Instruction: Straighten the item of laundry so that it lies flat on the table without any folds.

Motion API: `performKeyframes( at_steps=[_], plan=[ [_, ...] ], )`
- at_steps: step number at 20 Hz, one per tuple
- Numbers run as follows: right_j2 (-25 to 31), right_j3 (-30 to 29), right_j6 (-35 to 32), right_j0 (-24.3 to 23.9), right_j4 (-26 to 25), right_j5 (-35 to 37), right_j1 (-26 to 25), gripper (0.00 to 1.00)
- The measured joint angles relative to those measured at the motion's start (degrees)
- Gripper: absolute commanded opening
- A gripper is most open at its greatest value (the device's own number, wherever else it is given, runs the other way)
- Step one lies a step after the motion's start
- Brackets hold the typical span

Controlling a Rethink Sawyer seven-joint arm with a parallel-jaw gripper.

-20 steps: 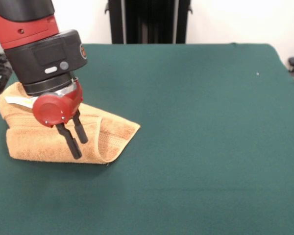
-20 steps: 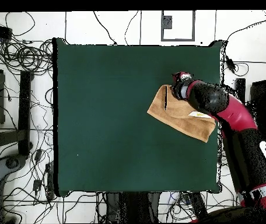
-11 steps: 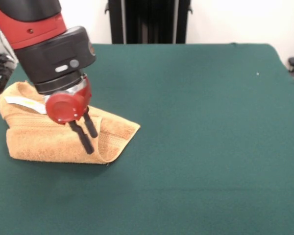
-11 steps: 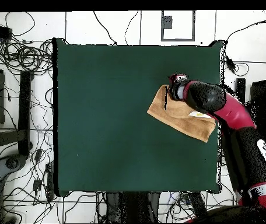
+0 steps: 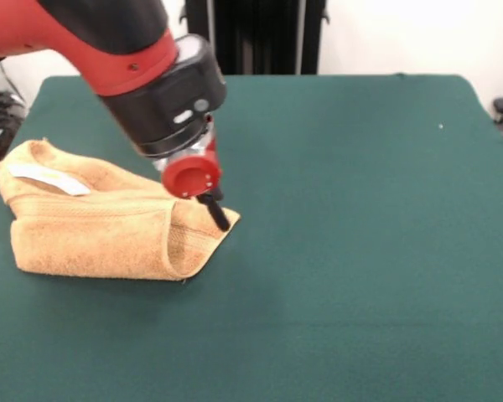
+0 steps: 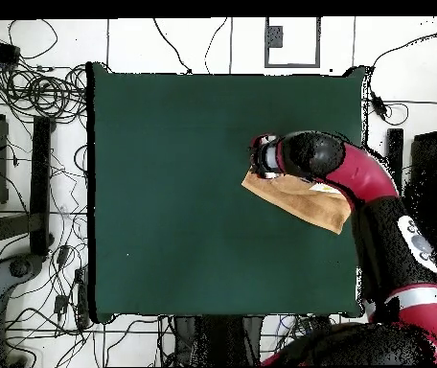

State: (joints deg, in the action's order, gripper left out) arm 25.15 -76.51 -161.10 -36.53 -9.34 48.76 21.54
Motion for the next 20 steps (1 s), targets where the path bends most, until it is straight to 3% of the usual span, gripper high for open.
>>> performKeyframes(
  at_steps=[11,20],
  plan=[
    [-9.79,5.69,0.0,7.65,-5.39,10.72,-0.11,1.0],
    [-13.03,7.31,0.0,9.01,-5.72,10.71,-0.14,1.0]
  ],
)
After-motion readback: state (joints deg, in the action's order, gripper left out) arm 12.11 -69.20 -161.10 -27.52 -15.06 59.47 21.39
